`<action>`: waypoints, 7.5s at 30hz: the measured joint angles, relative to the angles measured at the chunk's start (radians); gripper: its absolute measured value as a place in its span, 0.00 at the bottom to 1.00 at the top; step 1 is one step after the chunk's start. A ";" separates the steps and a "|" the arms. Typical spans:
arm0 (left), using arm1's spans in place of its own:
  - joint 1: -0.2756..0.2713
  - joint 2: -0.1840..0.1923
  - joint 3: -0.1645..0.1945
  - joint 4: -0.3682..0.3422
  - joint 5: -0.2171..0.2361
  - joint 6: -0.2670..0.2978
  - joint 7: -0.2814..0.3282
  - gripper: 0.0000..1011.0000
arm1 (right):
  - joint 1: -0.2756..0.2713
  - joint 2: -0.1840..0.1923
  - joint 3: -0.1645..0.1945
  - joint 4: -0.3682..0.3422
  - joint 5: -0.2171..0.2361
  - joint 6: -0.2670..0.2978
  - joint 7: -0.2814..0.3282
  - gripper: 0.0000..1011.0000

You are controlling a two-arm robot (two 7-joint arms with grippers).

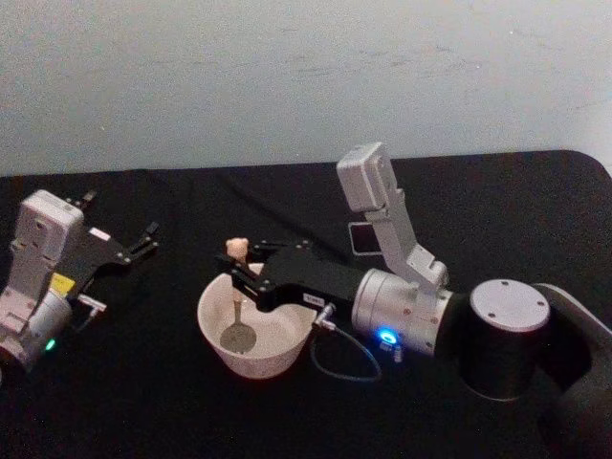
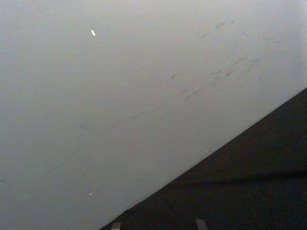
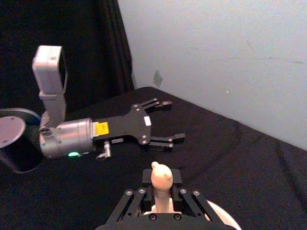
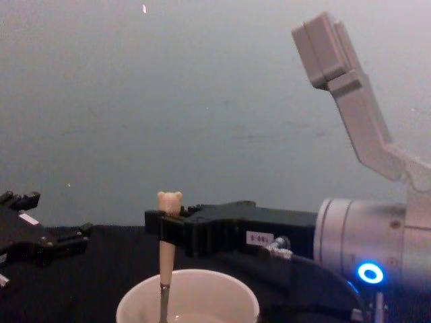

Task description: Pick up the stirring spoon with one hand, stir inside the cup, then place it back in its original position.

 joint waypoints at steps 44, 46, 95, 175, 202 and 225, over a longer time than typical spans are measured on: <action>0.000 0.000 0.000 0.000 0.000 0.000 0.000 0.99 | -0.061 0.038 0.084 -0.069 0.039 0.029 -0.046 0.22; 0.000 0.000 0.000 0.000 0.000 0.000 0.000 0.99 | -0.058 0.037 0.082 -0.066 0.039 0.029 -0.048 0.22; 0.000 0.000 0.000 0.000 0.000 0.000 0.000 0.99 | -0.111 0.078 0.277 -0.266 0.233 0.055 -0.271 0.22; 0.000 0.000 0.000 0.000 0.000 0.000 0.000 0.99 | -0.178 0.006 0.341 -0.154 0.173 0.126 -0.438 0.22; 0.000 0.000 0.000 0.000 0.000 0.000 0.000 0.99 | -0.176 -0.010 0.332 -0.121 0.138 0.165 -0.402 0.22; 0.000 0.000 0.000 0.000 0.000 0.000 0.000 0.99 | -0.172 -0.010 0.330 -0.118 0.131 0.176 -0.393 0.22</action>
